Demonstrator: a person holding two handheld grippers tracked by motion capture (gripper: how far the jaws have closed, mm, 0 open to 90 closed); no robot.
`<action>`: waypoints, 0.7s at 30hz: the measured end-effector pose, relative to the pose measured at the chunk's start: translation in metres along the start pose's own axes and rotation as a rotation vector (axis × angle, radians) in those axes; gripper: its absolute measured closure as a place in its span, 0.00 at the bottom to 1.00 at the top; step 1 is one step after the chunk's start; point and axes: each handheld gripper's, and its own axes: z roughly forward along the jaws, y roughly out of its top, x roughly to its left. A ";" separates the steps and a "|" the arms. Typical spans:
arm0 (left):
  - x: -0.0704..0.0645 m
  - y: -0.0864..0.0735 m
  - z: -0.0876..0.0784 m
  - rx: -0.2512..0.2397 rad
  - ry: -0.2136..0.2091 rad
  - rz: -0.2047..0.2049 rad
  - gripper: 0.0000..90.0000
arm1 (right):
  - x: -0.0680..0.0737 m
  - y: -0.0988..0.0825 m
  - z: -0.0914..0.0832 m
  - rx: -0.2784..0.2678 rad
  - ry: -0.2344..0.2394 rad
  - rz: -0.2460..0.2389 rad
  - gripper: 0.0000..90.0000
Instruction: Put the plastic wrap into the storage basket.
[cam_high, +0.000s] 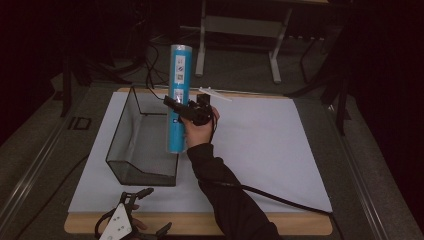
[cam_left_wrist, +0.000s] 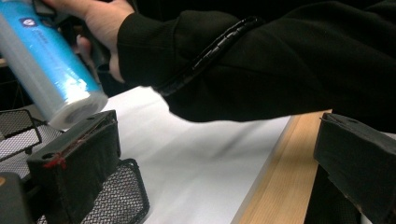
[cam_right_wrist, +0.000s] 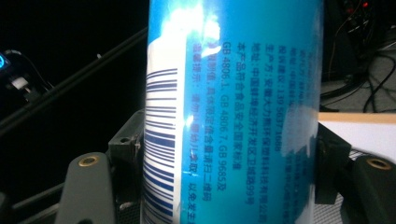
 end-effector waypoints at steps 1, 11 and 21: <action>0.000 0.000 0.000 -0.001 0.000 0.000 0.01 | 0.001 -0.002 0.001 -0.001 -0.011 0.003 0.35; 0.000 0.000 0.000 0.000 -0.003 0.003 0.01 | 0.002 -0.041 0.013 0.016 -0.067 0.145 0.35; -0.001 0.000 0.000 0.001 -0.006 0.004 0.01 | -0.001 -0.072 0.019 0.093 -0.133 0.202 0.35</action>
